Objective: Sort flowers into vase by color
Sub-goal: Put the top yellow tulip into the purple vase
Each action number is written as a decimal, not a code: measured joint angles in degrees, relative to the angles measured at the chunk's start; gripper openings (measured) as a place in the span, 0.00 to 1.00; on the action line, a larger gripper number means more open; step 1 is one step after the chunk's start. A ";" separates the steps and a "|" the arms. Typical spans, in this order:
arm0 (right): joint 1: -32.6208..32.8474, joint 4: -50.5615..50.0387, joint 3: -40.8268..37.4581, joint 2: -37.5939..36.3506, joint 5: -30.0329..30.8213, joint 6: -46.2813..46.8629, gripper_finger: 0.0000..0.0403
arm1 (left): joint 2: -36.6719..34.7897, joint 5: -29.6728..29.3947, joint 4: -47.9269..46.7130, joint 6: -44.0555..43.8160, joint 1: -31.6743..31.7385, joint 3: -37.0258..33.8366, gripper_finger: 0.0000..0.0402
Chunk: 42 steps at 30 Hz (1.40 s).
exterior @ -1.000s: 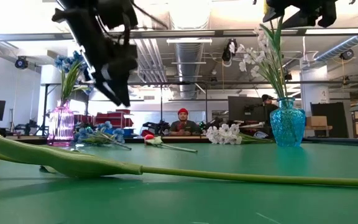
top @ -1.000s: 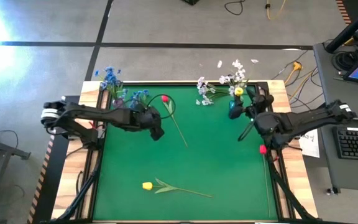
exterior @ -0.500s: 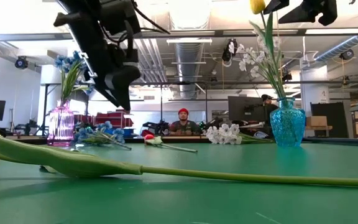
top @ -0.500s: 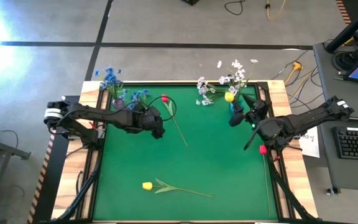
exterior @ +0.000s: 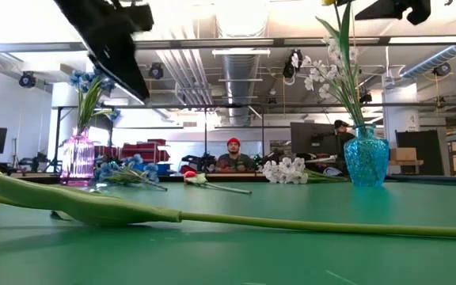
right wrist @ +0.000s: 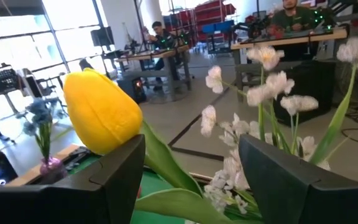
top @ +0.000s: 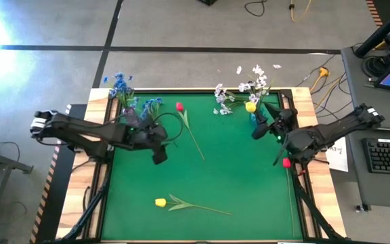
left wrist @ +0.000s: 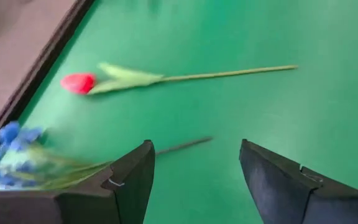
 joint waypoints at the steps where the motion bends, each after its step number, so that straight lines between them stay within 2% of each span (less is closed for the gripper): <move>1: 0.01 0.01 0.49 -0.07 0.00 -0.77 0.62 | -0.88 0.03 -0.01 0.48 -1.14 0.00 0.56; 8: 0.00 -0.16 4.28 -0.03 0.14 -7.43 0.62 | -6.09 0.07 -0.29 1.07 -8.41 0.00 0.56; 15: -0.03 -1.97 5.47 0.00 4.31 -11.52 0.58 | -9.16 -0.03 -0.27 -0.10 -12.01 0.00 0.56; 19: -0.03 -12.10 5.33 0.08 7.79 -4.61 0.57 | -9.37 -0.06 -0.26 -0.46 -12.10 0.00 0.56; 25: -1.60 -28.67 5.31 -0.01 7.60 11.70 0.57 | -8.75 -0.12 -0.25 -0.29 -12.10 0.00 0.56; 29: -3.13 -34.27 5.31 -0.01 7.11 17.11 0.62 | -8.47 -0.13 -0.23 -0.26 -12.10 0.00 0.56; 36: -8.71 -41.37 5.31 -0.03 1.93 19.09 0.73 | -8.45 -0.14 -0.24 -0.26 -12.08 0.00 0.56; 42: -14.58 -51.26 5.28 -0.03 -8.89 19.13 0.80 | -8.47 -0.17 -0.25 -0.25 -12.08 0.00 0.56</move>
